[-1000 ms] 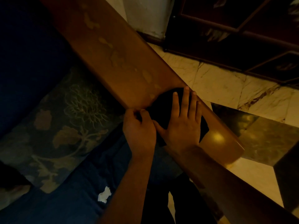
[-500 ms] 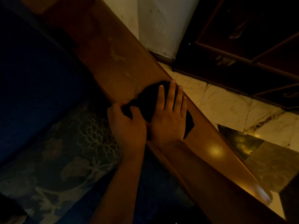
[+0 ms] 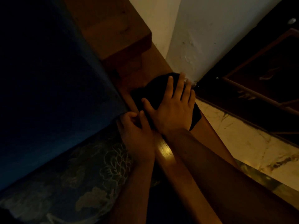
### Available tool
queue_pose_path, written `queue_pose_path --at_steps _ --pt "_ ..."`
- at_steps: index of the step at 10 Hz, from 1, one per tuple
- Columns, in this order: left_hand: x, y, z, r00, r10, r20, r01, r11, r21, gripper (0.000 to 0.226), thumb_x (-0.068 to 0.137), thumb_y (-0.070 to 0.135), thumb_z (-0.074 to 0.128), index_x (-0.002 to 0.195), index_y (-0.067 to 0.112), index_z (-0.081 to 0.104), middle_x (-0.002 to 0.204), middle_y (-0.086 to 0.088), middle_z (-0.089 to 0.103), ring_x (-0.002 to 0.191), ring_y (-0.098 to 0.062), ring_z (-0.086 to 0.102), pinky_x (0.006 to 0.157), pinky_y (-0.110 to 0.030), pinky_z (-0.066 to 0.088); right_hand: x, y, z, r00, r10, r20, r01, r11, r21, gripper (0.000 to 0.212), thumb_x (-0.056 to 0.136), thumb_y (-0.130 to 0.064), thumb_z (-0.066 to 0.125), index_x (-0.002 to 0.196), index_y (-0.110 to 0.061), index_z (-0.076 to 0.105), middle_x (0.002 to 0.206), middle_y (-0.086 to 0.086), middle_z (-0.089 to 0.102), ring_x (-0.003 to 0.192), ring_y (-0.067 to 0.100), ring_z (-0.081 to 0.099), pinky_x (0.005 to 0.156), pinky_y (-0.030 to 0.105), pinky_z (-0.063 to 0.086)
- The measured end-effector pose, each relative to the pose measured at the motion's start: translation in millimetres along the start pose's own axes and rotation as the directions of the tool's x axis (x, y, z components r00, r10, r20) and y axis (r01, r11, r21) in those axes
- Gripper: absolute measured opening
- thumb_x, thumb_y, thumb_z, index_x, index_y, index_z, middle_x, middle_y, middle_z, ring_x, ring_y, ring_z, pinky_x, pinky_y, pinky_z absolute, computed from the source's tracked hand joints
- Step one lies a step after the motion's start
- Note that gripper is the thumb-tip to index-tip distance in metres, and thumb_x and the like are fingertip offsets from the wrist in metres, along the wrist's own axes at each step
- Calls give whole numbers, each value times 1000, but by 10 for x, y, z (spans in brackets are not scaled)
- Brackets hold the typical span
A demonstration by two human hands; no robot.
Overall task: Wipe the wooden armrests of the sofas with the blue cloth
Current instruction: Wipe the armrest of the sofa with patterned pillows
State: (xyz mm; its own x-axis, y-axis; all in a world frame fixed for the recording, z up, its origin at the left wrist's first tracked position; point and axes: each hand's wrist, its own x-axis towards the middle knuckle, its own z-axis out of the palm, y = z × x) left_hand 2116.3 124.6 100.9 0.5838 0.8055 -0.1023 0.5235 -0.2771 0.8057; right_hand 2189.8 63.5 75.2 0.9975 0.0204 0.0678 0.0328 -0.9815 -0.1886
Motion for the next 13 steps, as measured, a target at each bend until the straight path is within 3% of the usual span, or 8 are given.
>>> queue_pose_path --at_steps 2,4,5,7,9,11,12,13 --pt "-20 37 97 995 -97 -36 96 994 -43 22 99 23 61 104 2 58 108 -15 62 93 -25 59 70 -12 36 432 -215 76 999 39 -1 -39 999 -3 99 87 -83 30 157 -13 28 164 20 28 148 42 30 119 57 22" --pt "-56 79 219 993 -87 -81 91 995 51 24 99 27 55 103 3 59 109 -18 63 103 -36 62 73 -43 51 789 -288 102 999 35 27 -35 999 23 90 89 -76 28 154 -12 32 149 19 47 125 40 54 101 54 41" --pt "-48 42 254 992 -75 -98 86 989 120 18 98 20 59 100 2 61 106 -20 64 102 -39 62 71 -43 50 814 -263 109 1000 0 25 -1 999 41 84 93 -71 28 153 -13 32 147 18 49 122 40 56 97 53 44" --pt "-114 -12 259 932 361 20 -353 896 268 6 90 8 59 86 6 63 87 -14 63 83 -33 59 74 -46 46 1080 -312 102 995 18 93 -32 988 152 73 96 -68 29 144 -13 38 130 16 58 106 38 62 82 50 50" --pt "-82 -50 307 889 454 67 -446 819 361 3 91 11 65 88 11 63 81 -8 63 77 -30 57 68 -45 43 1464 -439 109 968 16 248 -100 940 328 61 95 -57 38 138 -14 39 119 12 61 98 34 63 72 43 45" --pt "-66 -63 296 882 462 89 -463 815 348 11 96 20 58 90 11 62 84 -7 66 78 -30 57 69 -45 41 1947 -602 89 916 32 400 -203 897 393 49 104 -42 36 140 -9 43 131 16 58 118 34 58 85 44 43" --pt "-48 -19 295 895 432 114 -443 823 355 20 98 24 53 86 11 62 84 -7 65 78 -30 57 70 -46 43 2132 -569 121 842 71 535 -384 776 501 54 108 -41 33 142 -2 47 141 17 56 128 32 55 91 33 45" --pt "-55 11 280 899 420 128 -437 826 356 24 99 25 49 83 11 61 84 -7 65 78 -31 57 71 -47 43 2177 -498 56 734 16 679 -576 544 610 50 111 -31 34 149 0 37 152 18 46 137 28 48 100 24 42"
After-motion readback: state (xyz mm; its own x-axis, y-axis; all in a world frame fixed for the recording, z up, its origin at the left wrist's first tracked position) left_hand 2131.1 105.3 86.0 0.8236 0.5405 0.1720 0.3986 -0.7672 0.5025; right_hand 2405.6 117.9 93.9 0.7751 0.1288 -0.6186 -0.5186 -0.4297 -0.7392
